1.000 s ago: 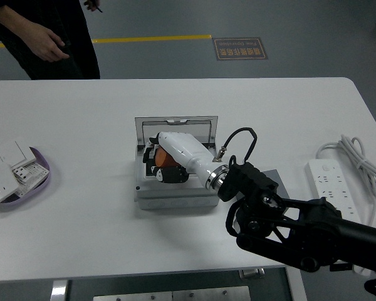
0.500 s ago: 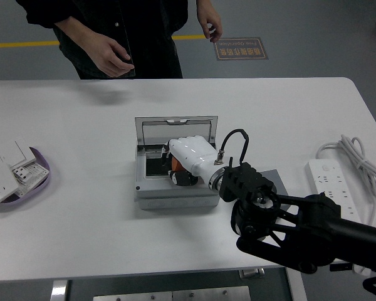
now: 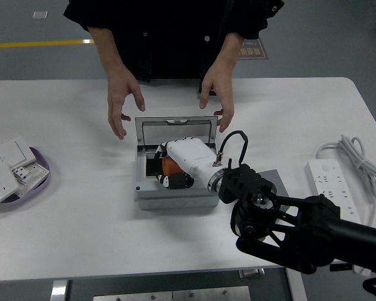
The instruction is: Pick up the cylinder from the cube,place it in the box,flap close box
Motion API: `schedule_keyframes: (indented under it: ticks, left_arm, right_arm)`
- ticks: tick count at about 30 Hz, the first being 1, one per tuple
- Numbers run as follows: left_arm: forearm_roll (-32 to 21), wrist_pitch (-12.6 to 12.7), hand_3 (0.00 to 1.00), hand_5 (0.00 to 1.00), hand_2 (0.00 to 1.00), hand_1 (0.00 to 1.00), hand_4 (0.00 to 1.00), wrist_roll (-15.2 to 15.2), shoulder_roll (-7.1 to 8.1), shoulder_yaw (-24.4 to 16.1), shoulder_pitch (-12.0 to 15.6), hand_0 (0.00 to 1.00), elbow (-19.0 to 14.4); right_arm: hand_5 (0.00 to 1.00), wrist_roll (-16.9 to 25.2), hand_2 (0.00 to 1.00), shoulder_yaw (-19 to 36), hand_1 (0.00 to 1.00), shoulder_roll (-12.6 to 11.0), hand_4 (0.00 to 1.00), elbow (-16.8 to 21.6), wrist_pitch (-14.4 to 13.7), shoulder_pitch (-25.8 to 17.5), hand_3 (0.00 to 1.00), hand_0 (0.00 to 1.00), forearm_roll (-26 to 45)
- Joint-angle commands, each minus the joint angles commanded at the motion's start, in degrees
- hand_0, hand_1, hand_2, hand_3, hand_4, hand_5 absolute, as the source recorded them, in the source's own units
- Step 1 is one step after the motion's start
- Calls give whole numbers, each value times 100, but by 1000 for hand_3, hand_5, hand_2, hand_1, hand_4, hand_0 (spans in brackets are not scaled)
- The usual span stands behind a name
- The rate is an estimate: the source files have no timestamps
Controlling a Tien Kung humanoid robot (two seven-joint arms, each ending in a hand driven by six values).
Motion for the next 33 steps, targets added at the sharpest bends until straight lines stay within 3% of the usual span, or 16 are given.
schedule_keyframes:
  ticks: [6,13,17,21,29,33]
  left_arm:
    - [57,-6,636,217,615,622,684,6,-13,-58,-12,599,-16]
    - [80,-2,636,217,615,623,682,17,-30,-87,18,599,-18]
    - [89,-2,635,216,615,623,680,15,-30,-95,10,599,-19]
    - [90,-3,635,216,615,623,680,13,-35,-95,-3,599,-19]
    - [66,-4,635,214,615,624,679,18,-52,-35,-34,599,-14]
    - [58,-2,635,214,615,624,679,18,-47,-18,-45,599,-13]
  right_arm:
    - [455,305,723,232,698,-212,711,291,-299,-168,705,800,526]
    - [455,694,718,915,694,-838,725,1178,-690,-378,698,790,1430]
    - [466,861,704,1211,675,-977,717,1480,-921,-327,672,765,1738]
    - [466,948,704,1235,675,-941,717,1187,-1015,-115,672,765,1948]
    - [458,1034,676,667,652,-562,707,96,-764,572,652,734,2537]
    - [458,1067,676,463,652,-501,707,-367,-720,680,652,734,2660]
